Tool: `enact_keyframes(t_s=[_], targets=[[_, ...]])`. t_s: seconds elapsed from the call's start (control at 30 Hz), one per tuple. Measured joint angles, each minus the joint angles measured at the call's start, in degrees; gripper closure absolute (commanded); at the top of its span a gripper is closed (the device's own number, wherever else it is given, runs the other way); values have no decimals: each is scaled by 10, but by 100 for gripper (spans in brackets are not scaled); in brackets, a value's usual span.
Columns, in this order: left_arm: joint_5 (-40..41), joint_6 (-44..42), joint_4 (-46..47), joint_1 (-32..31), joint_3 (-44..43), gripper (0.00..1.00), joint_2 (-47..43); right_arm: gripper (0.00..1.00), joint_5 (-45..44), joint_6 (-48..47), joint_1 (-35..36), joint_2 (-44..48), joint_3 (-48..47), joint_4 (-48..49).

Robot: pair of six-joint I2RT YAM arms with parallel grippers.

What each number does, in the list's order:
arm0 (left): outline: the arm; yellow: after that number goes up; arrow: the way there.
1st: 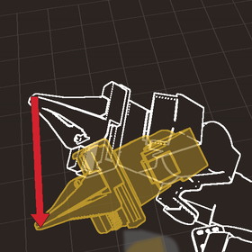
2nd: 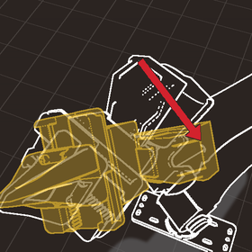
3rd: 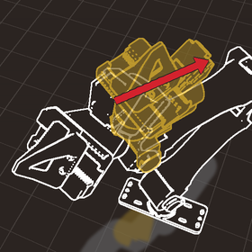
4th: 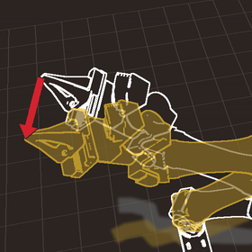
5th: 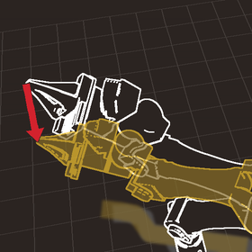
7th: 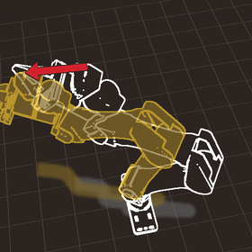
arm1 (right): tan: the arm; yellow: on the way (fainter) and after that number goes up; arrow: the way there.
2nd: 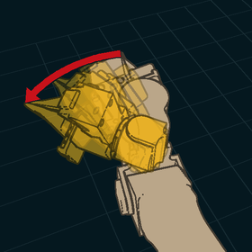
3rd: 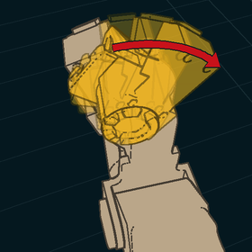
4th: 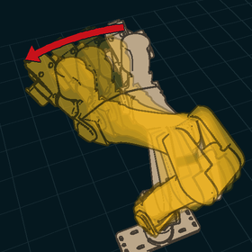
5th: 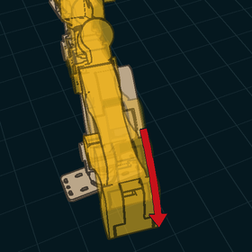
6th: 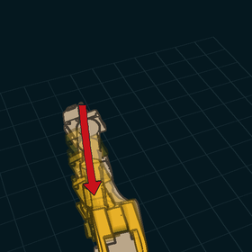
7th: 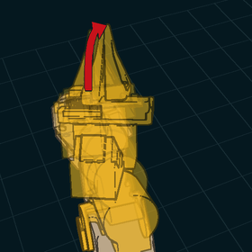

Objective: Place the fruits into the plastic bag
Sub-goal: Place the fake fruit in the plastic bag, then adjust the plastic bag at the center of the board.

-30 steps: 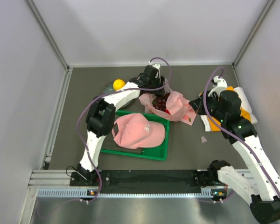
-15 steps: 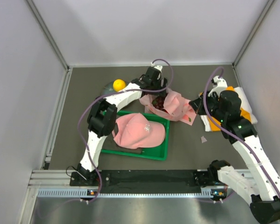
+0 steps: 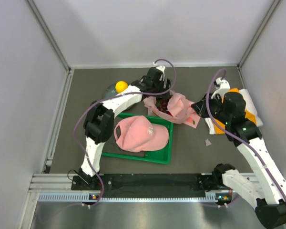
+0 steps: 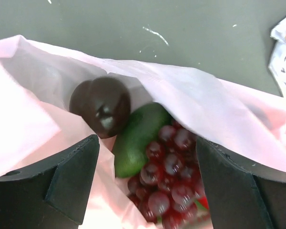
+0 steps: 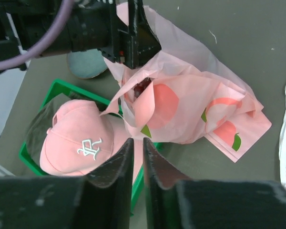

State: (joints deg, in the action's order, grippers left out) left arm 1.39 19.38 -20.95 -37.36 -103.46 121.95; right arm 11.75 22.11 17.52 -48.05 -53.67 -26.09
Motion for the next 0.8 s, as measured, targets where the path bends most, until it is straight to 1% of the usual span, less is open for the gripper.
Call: enact_keyframes(t_s=[0.07, 0.1, 0.17, 0.37, 0.6, 0.8], targets=[[0, 0, 1, 0, 9, 13, -15, 74, 2, -3, 3, -8, 0, 2], [0, 0, 2, 0, 14, 13, -23, 66, 3, -6, 5, -14, 0, 3], [0, 0, 4, 0, 25, 13, -41, 56, 4, -11, 12, -28, 0, 3], [1, -3, 4, -1, 42, 11, -89, 42, -2, -31, 44, -70, -3, 6], [50, -16, 5, 6, 63, 7, -136, 39, -40, -70, 98, -107, -37, 8], [49, -5, 16, 65, 96, 6, -150, 39, -76, -103, 122, -146, -64, 12]])
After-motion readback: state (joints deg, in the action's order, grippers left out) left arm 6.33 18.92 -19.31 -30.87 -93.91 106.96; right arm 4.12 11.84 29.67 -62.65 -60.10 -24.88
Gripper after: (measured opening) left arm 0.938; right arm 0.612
